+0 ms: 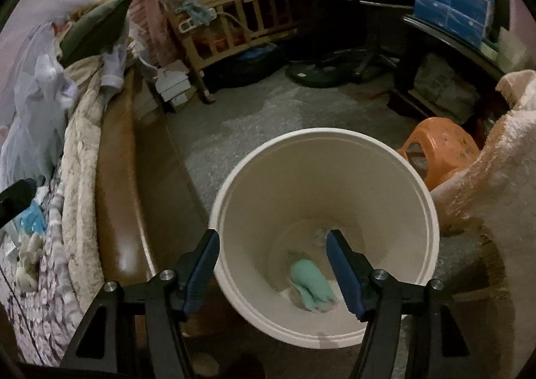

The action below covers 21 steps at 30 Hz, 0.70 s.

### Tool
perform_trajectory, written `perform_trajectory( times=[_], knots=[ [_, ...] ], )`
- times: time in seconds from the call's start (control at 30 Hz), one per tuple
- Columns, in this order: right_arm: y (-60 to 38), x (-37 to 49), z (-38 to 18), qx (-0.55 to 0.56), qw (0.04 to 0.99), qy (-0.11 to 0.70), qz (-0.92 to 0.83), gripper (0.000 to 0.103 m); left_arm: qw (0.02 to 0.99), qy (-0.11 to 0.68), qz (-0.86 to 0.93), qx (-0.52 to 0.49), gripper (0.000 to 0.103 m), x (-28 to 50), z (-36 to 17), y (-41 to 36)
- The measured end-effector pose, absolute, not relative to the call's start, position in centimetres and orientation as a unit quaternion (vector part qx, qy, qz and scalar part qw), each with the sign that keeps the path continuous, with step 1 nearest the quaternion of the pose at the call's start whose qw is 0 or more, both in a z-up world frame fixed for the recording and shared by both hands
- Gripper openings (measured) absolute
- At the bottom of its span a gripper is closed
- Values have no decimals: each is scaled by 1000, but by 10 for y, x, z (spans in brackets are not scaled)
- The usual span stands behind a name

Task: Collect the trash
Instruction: 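Return both tools to the trash on the bed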

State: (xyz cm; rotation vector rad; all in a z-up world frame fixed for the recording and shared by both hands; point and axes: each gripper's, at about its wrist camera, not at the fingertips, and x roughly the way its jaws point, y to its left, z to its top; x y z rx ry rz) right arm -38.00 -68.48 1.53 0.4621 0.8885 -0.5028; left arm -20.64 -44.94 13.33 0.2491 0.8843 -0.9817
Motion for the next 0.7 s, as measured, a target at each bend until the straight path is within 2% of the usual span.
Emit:
perform_trajectory(
  times=[0.2, 0.7],
  knots=[
    [-653, -364, 29, 196, 861, 420, -212, 64, 819, 388, -402, 130, 50, -196, 132, -398],
    [-539, -301, 52, 149, 887, 425, -102, 65, 862, 390, -303, 112, 50, -155, 129, -300]
  ],
)
